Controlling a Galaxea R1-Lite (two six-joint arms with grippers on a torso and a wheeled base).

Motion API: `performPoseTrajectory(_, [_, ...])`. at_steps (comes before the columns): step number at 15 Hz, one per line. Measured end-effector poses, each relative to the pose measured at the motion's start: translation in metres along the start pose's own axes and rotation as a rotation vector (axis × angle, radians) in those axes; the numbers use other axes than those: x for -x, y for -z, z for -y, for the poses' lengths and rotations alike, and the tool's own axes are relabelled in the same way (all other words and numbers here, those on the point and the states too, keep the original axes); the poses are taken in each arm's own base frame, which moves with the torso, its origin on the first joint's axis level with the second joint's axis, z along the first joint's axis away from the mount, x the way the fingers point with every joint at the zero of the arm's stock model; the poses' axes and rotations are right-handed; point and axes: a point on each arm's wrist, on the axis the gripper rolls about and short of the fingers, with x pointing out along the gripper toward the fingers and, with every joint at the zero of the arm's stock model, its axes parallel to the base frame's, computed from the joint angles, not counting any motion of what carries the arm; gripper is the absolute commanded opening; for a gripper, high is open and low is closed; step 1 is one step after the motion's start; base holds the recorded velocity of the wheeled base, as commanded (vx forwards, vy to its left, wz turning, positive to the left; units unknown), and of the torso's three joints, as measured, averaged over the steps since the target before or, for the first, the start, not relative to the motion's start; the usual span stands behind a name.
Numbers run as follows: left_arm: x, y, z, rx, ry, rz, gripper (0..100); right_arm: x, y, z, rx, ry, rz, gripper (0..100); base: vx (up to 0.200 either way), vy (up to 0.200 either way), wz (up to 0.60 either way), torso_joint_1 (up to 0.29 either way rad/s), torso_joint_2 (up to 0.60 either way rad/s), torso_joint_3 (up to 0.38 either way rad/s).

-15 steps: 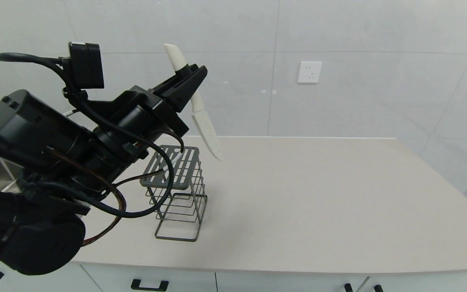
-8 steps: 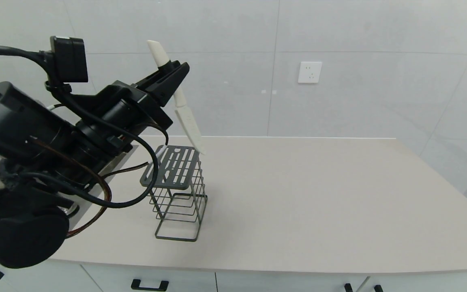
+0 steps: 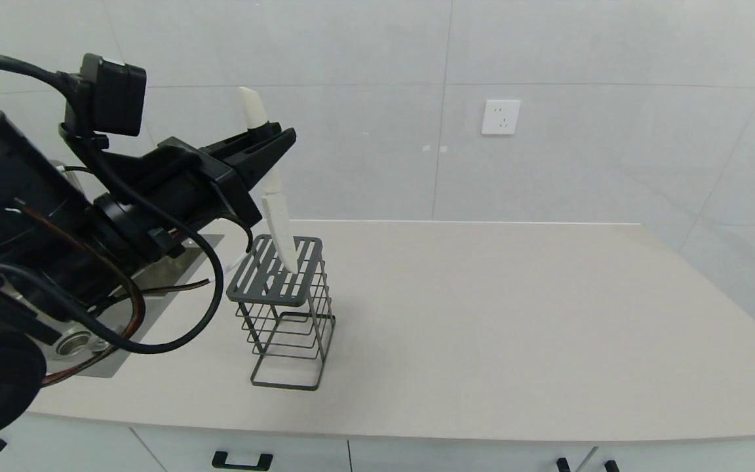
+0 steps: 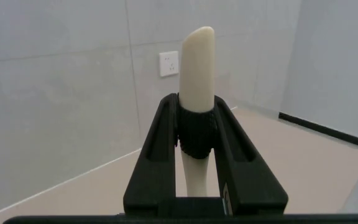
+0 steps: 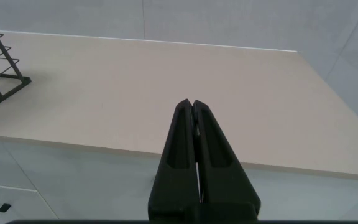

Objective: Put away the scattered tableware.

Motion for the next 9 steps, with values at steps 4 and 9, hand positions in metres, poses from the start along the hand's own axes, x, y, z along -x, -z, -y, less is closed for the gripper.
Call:
performPoseTrajectory(4, [-0.03, 0.004, -0.01, -0.039, -0.087, 0.025, 0, 0.0, 0.0, 0.0, 0.001, 0.0, -0.001, 0, 0.0, 0.0, 0.0, 0.0, 0.0, 0.0])
performPoseTrajectory(9, [-0.053, 0.03, -0.017, -0.092, -0.134, 0.022, 0, 0.0, 0.0, 0.0, -0.008, 0.0, -0.002, 0, 0.0, 0.0, 0.0, 0.0, 0.0, 0.0])
